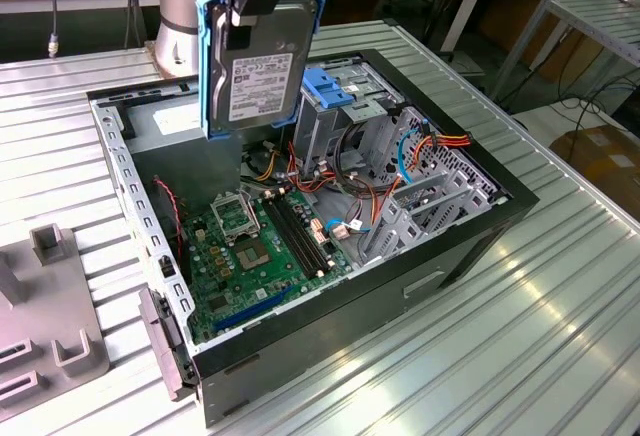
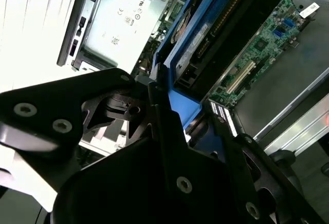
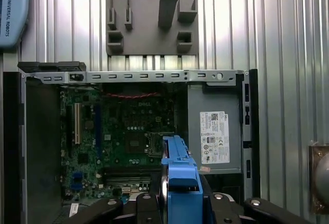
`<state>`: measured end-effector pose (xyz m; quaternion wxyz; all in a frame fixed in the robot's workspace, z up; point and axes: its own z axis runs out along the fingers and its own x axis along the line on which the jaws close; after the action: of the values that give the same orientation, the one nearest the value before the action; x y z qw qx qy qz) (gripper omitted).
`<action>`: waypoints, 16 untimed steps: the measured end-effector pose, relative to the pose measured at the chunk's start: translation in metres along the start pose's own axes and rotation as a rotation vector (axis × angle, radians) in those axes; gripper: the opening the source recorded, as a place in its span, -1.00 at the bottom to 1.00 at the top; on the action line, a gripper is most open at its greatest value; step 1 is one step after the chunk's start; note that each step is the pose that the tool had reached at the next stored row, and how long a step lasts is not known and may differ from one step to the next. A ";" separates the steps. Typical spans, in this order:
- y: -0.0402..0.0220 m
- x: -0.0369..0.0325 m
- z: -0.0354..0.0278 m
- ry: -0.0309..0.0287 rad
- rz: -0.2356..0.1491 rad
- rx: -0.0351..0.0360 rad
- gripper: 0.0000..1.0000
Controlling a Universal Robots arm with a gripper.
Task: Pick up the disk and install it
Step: 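Pick up the disk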
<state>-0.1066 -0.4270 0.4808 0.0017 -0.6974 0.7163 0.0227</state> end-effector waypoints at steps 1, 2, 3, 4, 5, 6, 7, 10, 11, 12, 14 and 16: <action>-0.0022 0.0017 0.0003 0.0011 0.000 0.0001 -0.26; -0.0056 0.0026 0.0006 0.0027 0.000 0.0001 -0.26; -0.0092 0.0031 0.0008 0.0039 0.001 0.0001 -0.26; -0.0129 0.0036 0.0011 0.0054 0.001 0.0001 -0.26; -0.0148 0.0038 0.0012 0.0062 0.001 0.0001 -0.26; -0.0172 0.0041 0.0014 0.0072 0.001 0.0002 -0.26; -0.0190 0.0043 0.0016 0.0077 0.001 0.0002 -0.26; -0.0268 0.0050 0.0023 0.0097 0.002 0.0002 -0.26; -0.0287 0.0051 0.0024 0.0098 0.002 0.0003 -0.26; -0.0294 0.0051 0.0023 0.0099 0.002 0.0002 -0.26; -0.0295 0.0051 0.0024 0.0098 0.002 0.0003 -0.26; -0.0302 0.0051 0.0024 0.0098 0.002 0.0003 -0.26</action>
<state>-0.0766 -0.4328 0.4773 -0.0017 -0.6968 0.7170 0.0192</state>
